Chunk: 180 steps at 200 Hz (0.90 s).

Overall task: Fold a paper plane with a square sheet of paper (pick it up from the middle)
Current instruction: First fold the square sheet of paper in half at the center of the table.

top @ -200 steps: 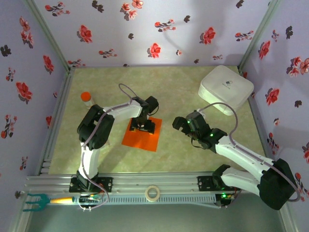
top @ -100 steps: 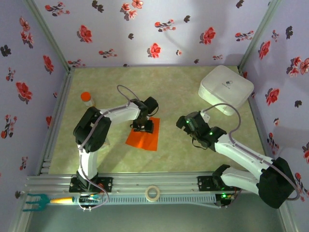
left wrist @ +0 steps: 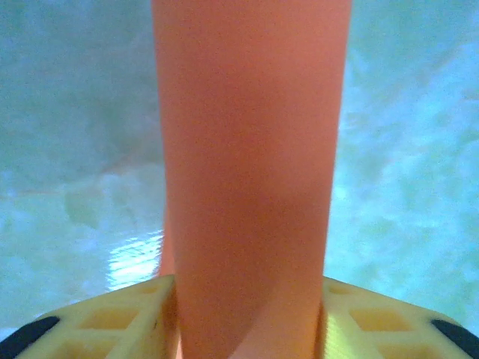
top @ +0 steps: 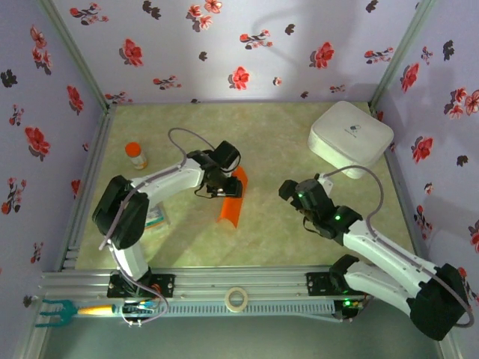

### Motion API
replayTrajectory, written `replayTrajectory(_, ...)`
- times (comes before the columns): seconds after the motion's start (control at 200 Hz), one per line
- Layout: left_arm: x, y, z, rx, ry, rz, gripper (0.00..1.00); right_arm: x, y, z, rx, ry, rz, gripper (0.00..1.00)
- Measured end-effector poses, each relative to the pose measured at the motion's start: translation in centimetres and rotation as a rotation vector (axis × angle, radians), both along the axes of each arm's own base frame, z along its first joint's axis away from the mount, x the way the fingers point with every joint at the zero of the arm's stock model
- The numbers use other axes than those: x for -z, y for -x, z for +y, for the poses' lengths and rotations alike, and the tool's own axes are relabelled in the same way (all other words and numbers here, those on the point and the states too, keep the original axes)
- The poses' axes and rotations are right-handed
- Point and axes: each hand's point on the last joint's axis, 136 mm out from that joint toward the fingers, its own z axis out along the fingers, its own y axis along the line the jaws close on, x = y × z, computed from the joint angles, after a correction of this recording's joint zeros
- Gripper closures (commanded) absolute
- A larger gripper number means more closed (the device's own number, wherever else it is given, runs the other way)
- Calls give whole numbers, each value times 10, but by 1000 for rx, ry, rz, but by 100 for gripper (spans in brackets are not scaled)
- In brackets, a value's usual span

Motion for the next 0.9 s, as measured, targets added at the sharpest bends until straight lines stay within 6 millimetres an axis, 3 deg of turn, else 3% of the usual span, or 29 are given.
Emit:
replayTrajectory(0.315,-33,2,-44,-8,342,24,54,-9,0,5,-65,-30,-36,1)
replayTrajectory(0.57,-26,7,-61,-69,522,82,54,-4,0,6,-82,-60,-13,1)
replayTrajectory(0.8,-33,4,-71,-97,614,90,55,-5,1,11,-107,-94,-2,1)
replayTrajectory(0.9,-27,2,-73,-109,623,102,55,-4,-1,15,-119,-107,-2,1)
